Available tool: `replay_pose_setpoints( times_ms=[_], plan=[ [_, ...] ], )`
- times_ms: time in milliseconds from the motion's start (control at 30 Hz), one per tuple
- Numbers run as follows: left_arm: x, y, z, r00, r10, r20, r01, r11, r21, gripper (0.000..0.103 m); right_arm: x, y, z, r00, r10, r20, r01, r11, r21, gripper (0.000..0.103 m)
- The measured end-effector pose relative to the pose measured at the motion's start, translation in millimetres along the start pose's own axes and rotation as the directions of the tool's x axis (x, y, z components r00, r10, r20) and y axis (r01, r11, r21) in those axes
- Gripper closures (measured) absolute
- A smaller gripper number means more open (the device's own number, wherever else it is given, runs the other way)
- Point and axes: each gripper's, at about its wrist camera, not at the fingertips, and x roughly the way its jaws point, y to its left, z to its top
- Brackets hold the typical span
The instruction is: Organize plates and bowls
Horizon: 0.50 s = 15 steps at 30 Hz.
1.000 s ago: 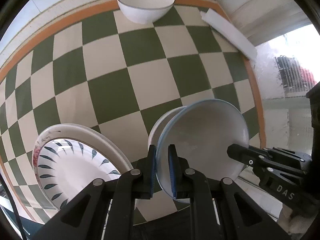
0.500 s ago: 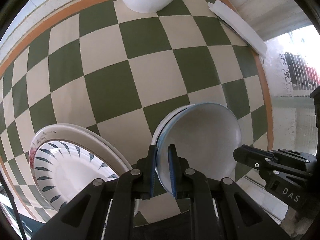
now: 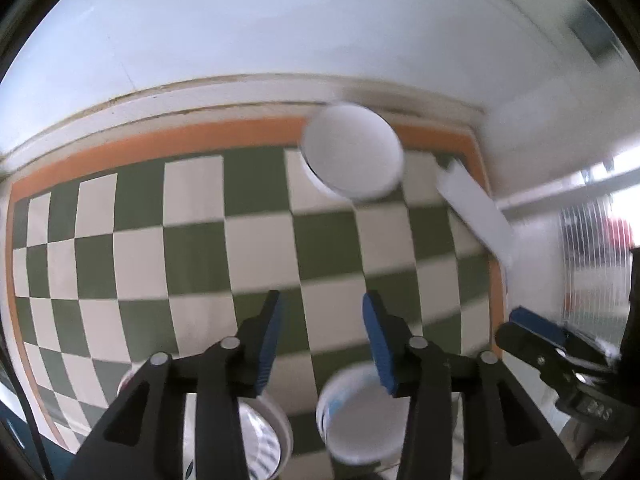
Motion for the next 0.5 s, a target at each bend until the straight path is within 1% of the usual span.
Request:
replay_pose_setpoints(
  times_ms=[67, 133, 233, 333, 500],
  plan=[
    [12.3, 10.1, 20.6, 1.0, 0.007, -0.014, -0.007, 0.999, -0.051, 0.063, 11.6, -1.1, 25.8, 0.999, 0.035, 0.003, -0.035, 0.999, 0.014, 0.047],
    [27.5, 16.2, 43.0, 1.0, 0.019, -0.021, -0.021, 0.996, -0.083, 0.063, 26.0, -3.1, 50.8, 1.0, 0.029, 0.005, -0.029, 0.999, 0.023, 0.047],
    [45.6, 19.6, 65.5, 0.999, 0.037, -0.032, -0.04, 0.993, -0.109, 0.063, 49.2, -5.8, 83.5, 1.0, 0.03, -0.005, -0.03, 0.999, 0.037, 0.047],
    [64.0, 22.7, 86.8, 0.998, 0.028, -0.05, -0.035, 0.989, -0.147, 0.063, 71.1, -7.2, 107.5, 0.999, 0.027, -0.021, -0.027, 0.999, 0.041, 0.047],
    [91.4, 21.3, 107.4, 0.996, 0.037, -0.086, -0.049, 0.989, -0.143, 0.063, 112.1, -12.6, 138.9, 0.997, 0.008, -0.076, -0.005, 0.999, 0.048, 0.047]
  ],
)
